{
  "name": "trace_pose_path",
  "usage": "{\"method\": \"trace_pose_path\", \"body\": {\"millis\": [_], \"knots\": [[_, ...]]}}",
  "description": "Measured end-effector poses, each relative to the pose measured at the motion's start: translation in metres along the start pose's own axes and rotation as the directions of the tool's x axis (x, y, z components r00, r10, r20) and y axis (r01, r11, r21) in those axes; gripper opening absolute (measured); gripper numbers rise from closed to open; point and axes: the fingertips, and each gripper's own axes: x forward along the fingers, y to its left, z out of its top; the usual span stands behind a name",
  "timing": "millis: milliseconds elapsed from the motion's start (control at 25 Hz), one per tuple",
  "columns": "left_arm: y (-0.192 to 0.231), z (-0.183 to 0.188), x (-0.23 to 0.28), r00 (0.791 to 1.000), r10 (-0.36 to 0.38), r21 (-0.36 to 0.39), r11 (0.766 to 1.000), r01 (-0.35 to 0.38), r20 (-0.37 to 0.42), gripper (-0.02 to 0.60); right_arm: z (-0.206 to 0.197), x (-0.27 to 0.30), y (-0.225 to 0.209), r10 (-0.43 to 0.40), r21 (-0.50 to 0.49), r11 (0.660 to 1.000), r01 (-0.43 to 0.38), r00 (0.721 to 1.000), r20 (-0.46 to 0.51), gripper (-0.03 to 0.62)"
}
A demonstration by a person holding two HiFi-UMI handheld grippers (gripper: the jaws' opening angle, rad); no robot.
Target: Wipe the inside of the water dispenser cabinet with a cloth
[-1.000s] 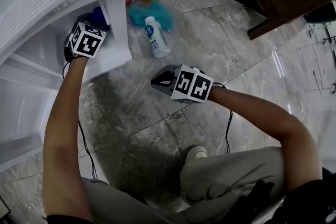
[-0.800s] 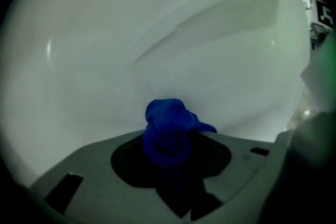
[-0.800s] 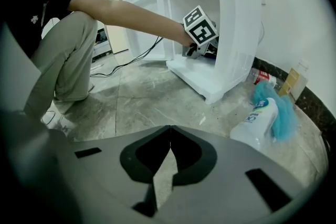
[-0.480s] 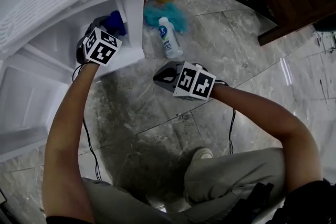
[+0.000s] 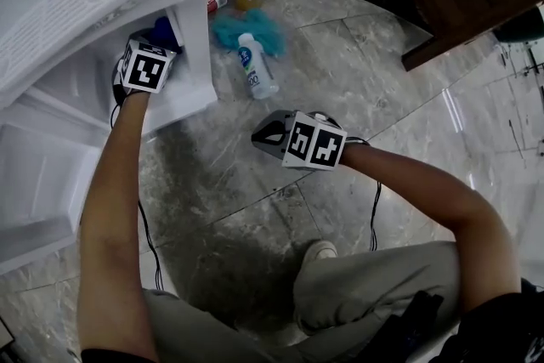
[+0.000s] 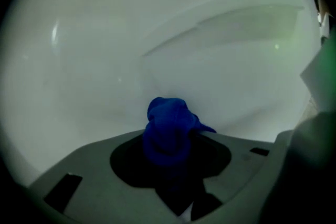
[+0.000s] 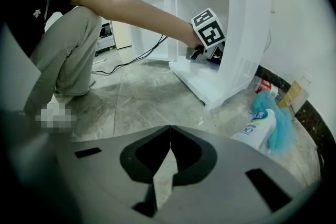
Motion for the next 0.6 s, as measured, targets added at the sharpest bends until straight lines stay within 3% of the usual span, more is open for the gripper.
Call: {"method": "trace_pose_path", "body": {"millis": [160,280,400,600], "knots": [[-0.007,0.008,-0.022,0.999,-0.049,-0.094,0.994,0.051,0.024,0.147,0.016,0.005,-0.007,-0.009,-0.056,0.998,0.009,1.0,-0.005,-0.002],[-0.002,0.034,-0.05,0.983,-0.058,-0.111,0.991,0.078,0.175,0.147,0.037,0.01,-0.007,-0.006,-0.101,0.995,0.007,1.0,0.003,-0.002],[0.012,0.069,-0.09,0.932,-0.031,-0.15,0.984,0.091,0.362,0.147,0.054,0.021,-0.001,0.006,-0.147,0.989,-0.005,1.0,0.003,-0.002],[0.018,0.122,-0.153,0.806,0.046,-0.245,0.961,0.126,0.591,0.147,0.075,0.046,0.009,0.009,-0.285,0.958,-0.021,0.999,-0.044,-0.002]]}}
